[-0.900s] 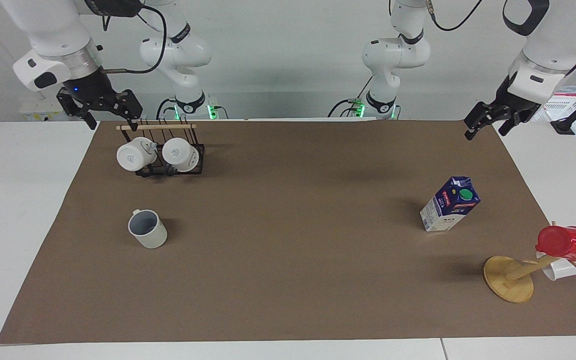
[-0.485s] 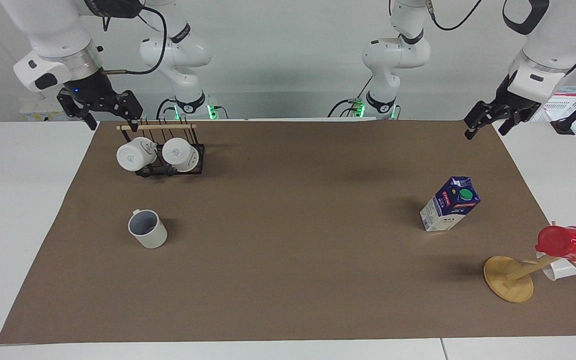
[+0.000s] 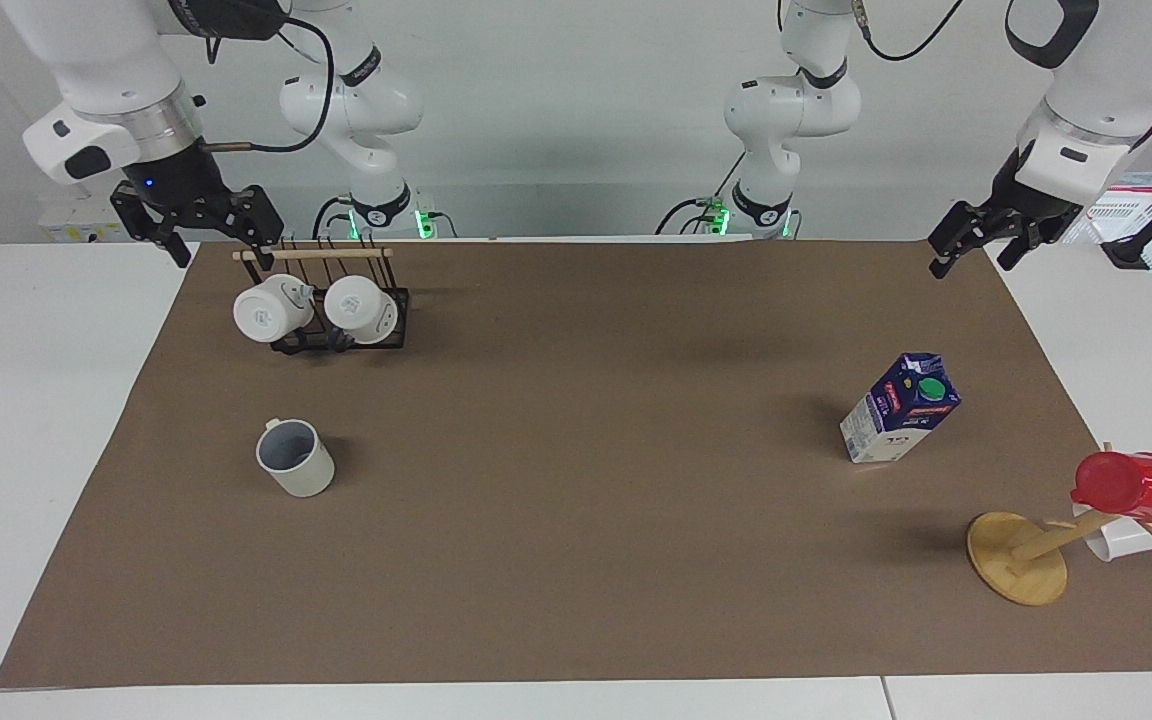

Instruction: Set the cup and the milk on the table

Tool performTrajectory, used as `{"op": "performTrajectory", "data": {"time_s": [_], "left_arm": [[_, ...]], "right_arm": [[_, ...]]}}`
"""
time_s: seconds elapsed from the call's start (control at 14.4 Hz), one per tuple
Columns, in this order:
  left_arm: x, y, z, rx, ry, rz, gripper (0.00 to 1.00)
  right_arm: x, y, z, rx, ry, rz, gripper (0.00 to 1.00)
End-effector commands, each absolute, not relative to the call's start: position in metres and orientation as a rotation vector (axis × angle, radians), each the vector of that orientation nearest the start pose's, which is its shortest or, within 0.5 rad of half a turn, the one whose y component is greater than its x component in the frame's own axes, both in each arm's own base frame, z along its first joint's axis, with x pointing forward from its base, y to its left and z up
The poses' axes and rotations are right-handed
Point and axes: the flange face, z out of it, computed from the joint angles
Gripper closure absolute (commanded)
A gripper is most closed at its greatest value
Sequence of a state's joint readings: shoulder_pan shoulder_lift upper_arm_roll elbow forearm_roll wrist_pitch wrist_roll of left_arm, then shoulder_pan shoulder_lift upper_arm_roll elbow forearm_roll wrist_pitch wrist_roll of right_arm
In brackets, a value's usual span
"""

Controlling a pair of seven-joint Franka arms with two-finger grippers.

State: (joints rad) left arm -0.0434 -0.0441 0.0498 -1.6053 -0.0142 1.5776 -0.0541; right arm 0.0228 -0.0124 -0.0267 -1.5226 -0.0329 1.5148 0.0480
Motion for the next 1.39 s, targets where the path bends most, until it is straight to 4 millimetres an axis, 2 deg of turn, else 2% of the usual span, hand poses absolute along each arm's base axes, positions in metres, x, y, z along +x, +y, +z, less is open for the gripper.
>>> {"op": "performTrajectory", "data": {"time_s": [0.0,0.21,0.35,0.62,0.76,0.9,0.97,1.11,1.25,1.32], "left_arm": [[0.531,0.003,0.635,-3.144,-0.075,-0.019,0.00],[0.531,0.003,0.635,-3.144,-0.070,-0.021,0.00],[0.531,0.003,0.635,-3.144,-0.072,-0.021,0.00],[0.531,0.003,0.635,-3.144,-0.072,-0.024,0.00],[0.531,0.003,0.634,-3.144,-0.072,-0.017,0.00],[0.531,0.002,0.635,-3.145,-0.067,-0.021,0.00],[0.531,0.003,0.634,-3.144,-0.070,-0.019,0.00],[0.531,0.003,0.634,-3.144,-0.070,-0.021,0.00],[0.531,0.003,0.633,-3.144,-0.070,-0.019,0.00],[0.531,0.003,0.632,-3.144,-0.070,-0.017,0.00]], "right_arm": [[0.538,-0.015,0.648,-3.170,0.093,0.024,0.00],[0.534,-0.034,0.648,-3.164,0.135,0.061,0.00],[0.533,-0.036,0.646,-3.166,0.150,0.069,0.00],[0.535,-0.024,0.631,-3.181,0.102,-0.036,0.00],[0.536,-0.009,0.618,-3.182,0.056,-0.030,0.00],[0.536,-0.011,0.615,-3.182,0.045,-0.049,0.00],[0.540,-0.019,0.609,-3.182,-0.001,-0.079,0.00],[0.552,-0.053,0.587,-3.187,-0.142,-0.166,0.00],[0.578,-0.071,0.554,-3.179,-0.192,-0.178,0.00],[0.593,-0.073,0.537,-3.179,-0.235,-0.210,0.00]]}}
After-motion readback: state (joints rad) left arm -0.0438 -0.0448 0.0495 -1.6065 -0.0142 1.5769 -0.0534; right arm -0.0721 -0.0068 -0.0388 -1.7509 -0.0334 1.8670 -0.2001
